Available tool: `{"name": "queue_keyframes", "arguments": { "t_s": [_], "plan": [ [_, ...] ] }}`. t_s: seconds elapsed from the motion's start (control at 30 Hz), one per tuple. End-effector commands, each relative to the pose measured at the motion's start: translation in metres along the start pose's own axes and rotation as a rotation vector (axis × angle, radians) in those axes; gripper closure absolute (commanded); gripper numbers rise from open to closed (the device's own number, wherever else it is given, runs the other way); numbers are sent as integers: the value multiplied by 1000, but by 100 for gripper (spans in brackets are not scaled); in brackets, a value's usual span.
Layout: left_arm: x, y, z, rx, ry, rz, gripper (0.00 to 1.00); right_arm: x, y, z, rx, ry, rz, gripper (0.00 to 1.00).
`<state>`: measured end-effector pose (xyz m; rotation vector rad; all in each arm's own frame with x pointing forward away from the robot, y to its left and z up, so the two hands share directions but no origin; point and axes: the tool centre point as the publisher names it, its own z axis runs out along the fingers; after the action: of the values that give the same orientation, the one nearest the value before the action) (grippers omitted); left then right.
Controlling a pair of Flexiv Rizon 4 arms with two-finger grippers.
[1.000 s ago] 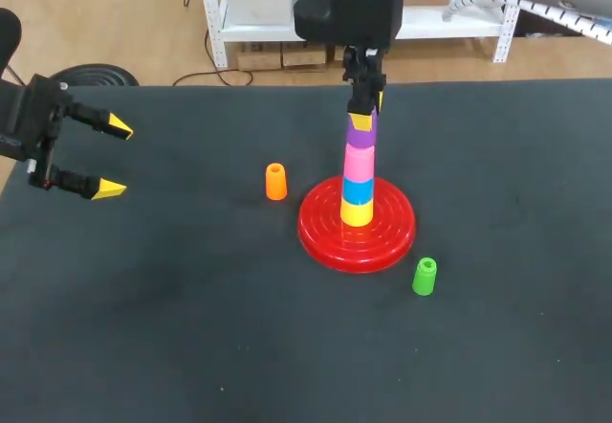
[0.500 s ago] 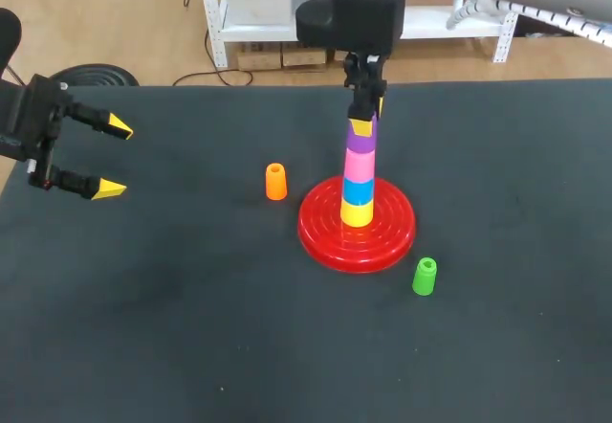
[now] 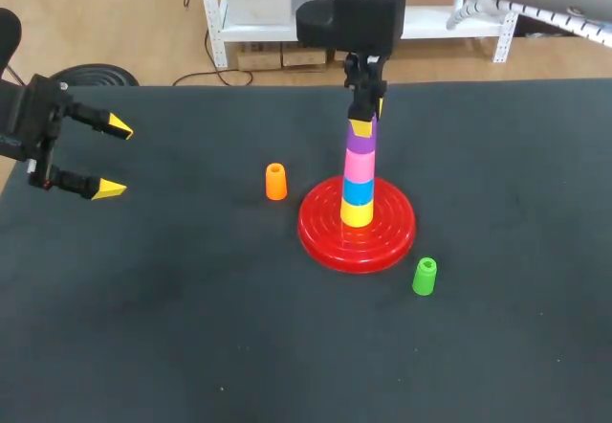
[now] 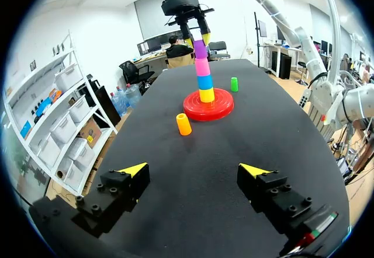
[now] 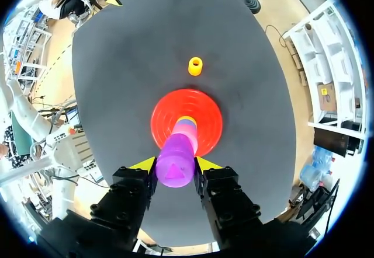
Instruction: Pick up and stack the cylinders on the red base in this order: pink,purple,orange,green
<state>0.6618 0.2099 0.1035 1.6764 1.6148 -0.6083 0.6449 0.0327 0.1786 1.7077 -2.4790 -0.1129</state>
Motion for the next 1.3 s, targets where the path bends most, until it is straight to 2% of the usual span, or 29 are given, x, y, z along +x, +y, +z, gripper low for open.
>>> {"name": "queue_keyframes", "arguments": {
  "t_s": [0.03, 0.43, 0.87, 1.3],
  "plan": [
    [1, -1, 0, -2, -1, 2, 0, 1, 1, 6, 3, -5, -1, 100],
    [1, -1, 0, -2, -1, 2, 0, 2, 1, 10, 13, -14, 7, 100],
    [1, -1, 0, -2, -1, 2, 0, 3, 1, -7, 54, -21, 9, 100],
    [1, -1, 0, -2, -1, 2, 0, 1, 0, 2, 40, -25, 10, 100]
  ]
}}
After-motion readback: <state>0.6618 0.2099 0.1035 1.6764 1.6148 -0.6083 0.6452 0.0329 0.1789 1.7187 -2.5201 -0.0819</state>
